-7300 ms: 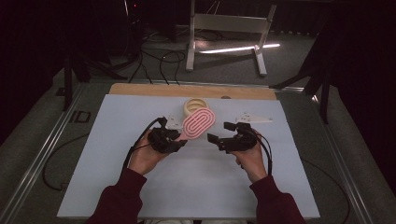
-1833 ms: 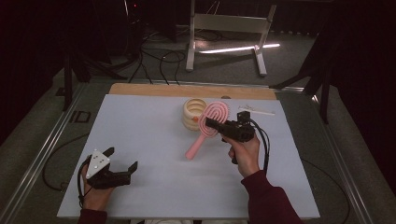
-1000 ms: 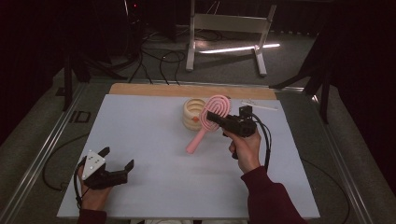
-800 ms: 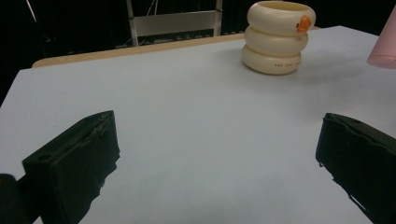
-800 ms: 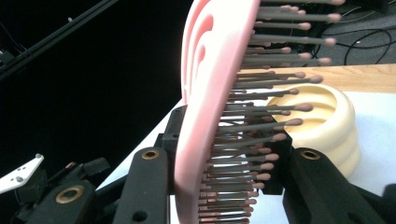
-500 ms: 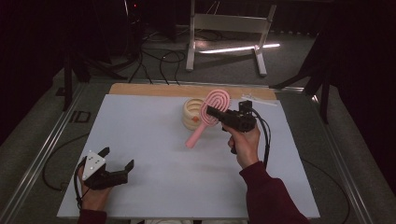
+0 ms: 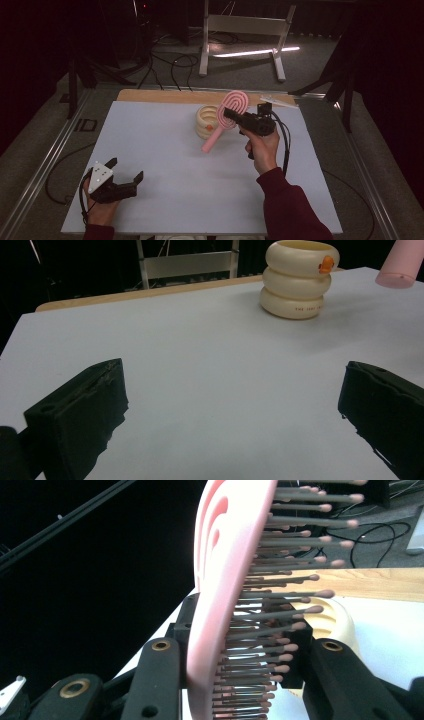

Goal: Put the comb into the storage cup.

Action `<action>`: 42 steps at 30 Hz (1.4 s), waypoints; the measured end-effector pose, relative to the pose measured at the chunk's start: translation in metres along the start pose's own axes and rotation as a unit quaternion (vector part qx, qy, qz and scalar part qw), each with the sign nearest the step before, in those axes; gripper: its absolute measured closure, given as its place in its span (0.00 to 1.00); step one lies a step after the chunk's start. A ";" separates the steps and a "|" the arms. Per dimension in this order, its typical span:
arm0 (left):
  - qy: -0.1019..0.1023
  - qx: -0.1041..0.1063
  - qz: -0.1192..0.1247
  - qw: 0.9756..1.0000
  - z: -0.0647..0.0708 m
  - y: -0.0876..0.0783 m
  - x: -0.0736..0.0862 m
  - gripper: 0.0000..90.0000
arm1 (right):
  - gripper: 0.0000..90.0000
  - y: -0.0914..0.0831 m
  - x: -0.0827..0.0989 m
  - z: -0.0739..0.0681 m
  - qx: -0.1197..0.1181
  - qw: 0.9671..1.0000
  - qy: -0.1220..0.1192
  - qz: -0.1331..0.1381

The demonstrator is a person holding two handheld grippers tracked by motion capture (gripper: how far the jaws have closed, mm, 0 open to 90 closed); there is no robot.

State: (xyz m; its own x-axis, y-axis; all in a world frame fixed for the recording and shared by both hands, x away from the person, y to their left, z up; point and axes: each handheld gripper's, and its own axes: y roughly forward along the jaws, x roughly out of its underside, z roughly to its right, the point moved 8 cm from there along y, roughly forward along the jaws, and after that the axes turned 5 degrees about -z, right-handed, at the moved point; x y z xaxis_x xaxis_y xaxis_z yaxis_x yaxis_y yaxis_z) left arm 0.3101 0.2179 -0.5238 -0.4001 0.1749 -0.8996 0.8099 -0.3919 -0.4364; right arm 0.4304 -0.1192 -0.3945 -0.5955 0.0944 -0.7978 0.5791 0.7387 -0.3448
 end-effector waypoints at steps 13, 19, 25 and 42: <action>-0.001 -0.006 0.002 1.000 -0.001 -0.001 0.000 0.00 | 0.71 -0.003 -0.009 0.008 0.011 1.000 0.007 0.013; -0.001 -0.007 0.003 1.000 -0.001 -0.001 0.000 0.00 | 0.71 -0.005 -0.014 0.010 0.015 1.000 0.006 0.017; -0.002 -0.007 0.003 1.000 0.000 -0.001 0.000 0.00 | 0.71 -0.006 -0.020 0.010 0.019 1.000 0.004 0.019; -0.004 -0.007 0.003 1.000 -0.001 -0.001 0.000 0.00 | 0.71 -0.010 -0.032 0.018 0.028 0.999 0.009 0.033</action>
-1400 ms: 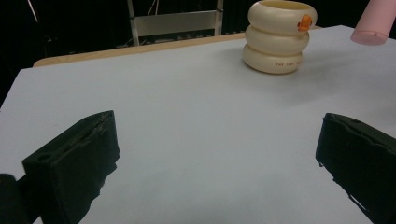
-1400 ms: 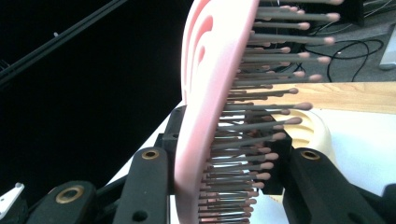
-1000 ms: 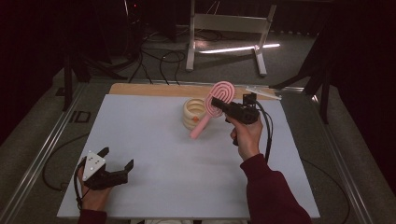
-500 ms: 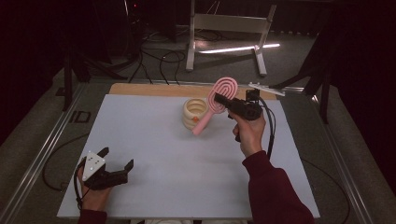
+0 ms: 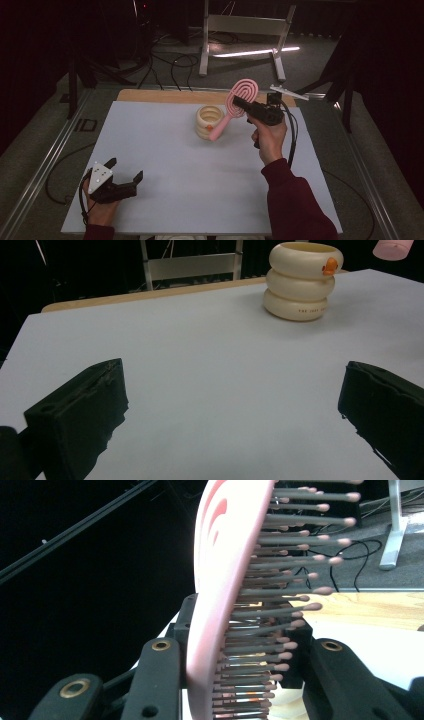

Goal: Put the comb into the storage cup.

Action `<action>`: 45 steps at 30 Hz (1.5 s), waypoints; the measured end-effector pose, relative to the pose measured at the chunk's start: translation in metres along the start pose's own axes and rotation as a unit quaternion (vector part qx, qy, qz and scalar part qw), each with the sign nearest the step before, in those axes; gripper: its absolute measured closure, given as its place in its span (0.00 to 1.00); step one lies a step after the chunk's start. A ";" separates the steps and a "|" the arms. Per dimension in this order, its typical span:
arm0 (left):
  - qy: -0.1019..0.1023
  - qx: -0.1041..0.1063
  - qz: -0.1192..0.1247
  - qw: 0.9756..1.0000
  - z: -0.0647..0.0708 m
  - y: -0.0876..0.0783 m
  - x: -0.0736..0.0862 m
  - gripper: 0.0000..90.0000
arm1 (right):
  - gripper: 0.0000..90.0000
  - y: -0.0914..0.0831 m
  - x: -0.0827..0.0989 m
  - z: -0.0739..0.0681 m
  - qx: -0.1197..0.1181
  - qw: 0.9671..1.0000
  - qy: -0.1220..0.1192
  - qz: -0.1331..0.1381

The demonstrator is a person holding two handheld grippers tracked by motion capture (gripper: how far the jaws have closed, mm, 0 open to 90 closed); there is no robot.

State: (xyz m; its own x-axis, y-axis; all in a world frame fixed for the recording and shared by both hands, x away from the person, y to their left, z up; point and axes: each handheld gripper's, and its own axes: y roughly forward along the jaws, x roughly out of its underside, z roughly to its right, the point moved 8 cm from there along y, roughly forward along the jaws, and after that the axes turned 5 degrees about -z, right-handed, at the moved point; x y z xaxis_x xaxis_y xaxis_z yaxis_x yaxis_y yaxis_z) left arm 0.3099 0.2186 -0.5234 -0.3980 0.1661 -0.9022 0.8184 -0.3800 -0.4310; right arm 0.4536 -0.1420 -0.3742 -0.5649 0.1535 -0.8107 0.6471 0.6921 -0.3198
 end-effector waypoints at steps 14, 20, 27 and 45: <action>0.000 0.002 0.001 1.000 0.001 0.000 0.000 0.00 | 0.71 -0.001 -0.008 0.005 0.010 1.000 -0.001 0.008; 0.000 0.002 0.001 1.000 0.001 0.000 0.000 0.00 | 0.71 -0.002 -0.013 0.005 0.014 1.000 -0.004 0.010; 0.000 0.002 0.002 1.000 0.001 -0.001 0.000 0.00 | 0.71 0.000 -0.020 0.006 0.021 1.000 -0.006 0.014; 0.000 0.001 0.003 1.000 0.000 -0.001 0.000 0.00 | 0.71 0.011 -0.028 0.013 0.044 0.999 -0.008 0.013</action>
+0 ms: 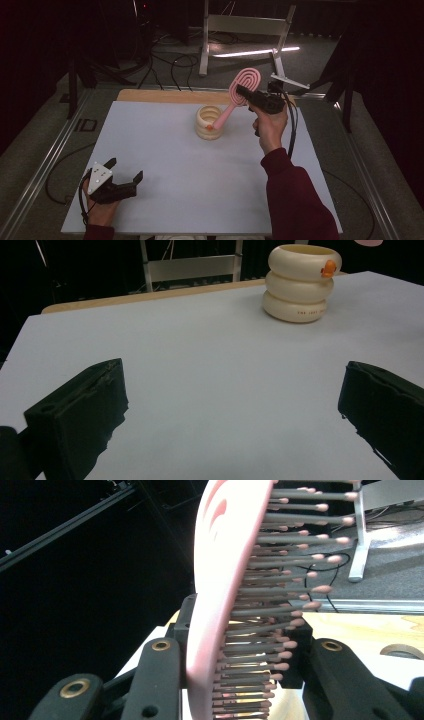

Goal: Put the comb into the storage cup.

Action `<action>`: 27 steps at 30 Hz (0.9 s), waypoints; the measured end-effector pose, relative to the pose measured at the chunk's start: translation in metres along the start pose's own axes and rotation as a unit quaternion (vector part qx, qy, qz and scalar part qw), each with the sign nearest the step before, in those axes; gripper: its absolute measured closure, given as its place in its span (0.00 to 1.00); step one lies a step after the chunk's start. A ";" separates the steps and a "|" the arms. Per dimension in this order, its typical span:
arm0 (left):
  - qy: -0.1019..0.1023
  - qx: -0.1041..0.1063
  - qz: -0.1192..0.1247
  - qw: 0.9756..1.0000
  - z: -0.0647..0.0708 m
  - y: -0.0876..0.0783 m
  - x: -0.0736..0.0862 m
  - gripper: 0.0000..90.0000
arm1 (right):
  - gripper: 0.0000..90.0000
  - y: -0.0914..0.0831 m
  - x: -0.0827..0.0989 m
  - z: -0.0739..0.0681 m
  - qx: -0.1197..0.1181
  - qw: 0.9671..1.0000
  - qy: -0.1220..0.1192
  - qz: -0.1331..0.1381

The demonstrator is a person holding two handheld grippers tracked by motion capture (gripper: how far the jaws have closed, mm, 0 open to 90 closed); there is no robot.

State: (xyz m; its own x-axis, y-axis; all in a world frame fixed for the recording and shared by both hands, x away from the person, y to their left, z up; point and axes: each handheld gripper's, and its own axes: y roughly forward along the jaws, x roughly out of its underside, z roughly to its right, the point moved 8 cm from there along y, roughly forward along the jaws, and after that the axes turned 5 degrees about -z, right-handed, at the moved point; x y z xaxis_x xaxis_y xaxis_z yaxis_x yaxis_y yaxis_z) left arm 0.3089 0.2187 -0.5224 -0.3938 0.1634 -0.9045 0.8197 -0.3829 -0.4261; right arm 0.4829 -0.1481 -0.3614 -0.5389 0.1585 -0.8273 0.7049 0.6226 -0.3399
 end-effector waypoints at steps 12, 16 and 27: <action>0.000 -0.001 0.001 1.000 0.000 -0.001 0.000 0.00 | 0.71 0.006 0.000 0.007 0.013 1.000 -0.003 0.003; 0.001 -0.001 0.001 1.000 0.000 -0.001 0.000 0.00 | 0.71 0.009 0.000 0.008 0.019 1.000 -0.007 0.004; 0.000 -0.002 0.002 1.000 -0.001 -0.001 0.000 0.00 | 0.71 0.012 -0.005 0.006 0.024 1.000 -0.012 0.009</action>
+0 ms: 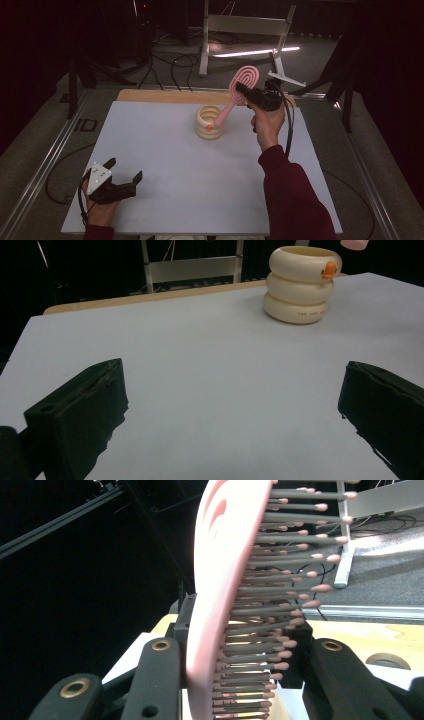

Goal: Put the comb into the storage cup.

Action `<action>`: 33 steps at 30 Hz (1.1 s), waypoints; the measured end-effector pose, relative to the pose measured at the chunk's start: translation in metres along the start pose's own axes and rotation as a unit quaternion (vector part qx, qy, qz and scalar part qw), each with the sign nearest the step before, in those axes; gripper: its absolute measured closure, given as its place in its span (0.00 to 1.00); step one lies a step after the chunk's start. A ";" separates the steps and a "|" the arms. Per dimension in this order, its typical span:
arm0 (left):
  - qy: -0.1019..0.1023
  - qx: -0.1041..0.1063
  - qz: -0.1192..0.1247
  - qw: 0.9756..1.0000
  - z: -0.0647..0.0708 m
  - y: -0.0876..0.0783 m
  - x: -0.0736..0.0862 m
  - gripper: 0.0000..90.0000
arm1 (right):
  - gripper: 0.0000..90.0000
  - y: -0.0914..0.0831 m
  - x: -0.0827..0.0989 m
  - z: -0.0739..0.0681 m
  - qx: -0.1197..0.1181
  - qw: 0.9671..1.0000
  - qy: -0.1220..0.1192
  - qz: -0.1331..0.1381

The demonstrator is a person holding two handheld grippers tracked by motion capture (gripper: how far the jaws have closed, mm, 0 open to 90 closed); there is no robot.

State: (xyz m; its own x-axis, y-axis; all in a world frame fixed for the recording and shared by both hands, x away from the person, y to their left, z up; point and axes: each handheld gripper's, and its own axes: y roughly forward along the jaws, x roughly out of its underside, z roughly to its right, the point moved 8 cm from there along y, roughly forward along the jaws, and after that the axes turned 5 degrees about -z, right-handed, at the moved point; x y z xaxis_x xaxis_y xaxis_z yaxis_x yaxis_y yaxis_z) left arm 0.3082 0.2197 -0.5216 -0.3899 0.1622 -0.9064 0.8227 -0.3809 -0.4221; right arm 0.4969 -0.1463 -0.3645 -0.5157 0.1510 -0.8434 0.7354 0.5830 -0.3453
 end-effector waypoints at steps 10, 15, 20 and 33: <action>-0.001 -0.001 0.001 1.000 -0.001 -0.001 0.000 0.00 | 0.71 0.005 -0.006 -0.001 0.008 1.000 -0.002 0.010; -0.003 0.000 0.002 1.000 -0.001 -0.002 0.000 0.00 | 0.71 0.008 -0.007 -0.003 0.008 1.000 -0.003 0.015; -0.003 0.000 0.003 1.000 -0.001 -0.002 -0.001 0.00 | 0.71 0.012 -0.008 -0.004 0.008 1.000 -0.004 0.017; -0.004 0.000 0.004 1.000 -0.001 -0.003 0.000 0.00 | 0.71 0.017 -0.009 -0.006 0.014 1.000 -0.010 0.026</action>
State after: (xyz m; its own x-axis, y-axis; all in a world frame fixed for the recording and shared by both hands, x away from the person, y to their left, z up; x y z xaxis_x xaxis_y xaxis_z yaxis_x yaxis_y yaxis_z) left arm 0.3068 0.2218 -0.5201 -0.3869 0.1527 -0.9094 0.8256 -0.3820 -0.4154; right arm 0.5116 -0.1325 -0.3601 -0.4681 0.1646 -0.8682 0.7735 0.5514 -0.3125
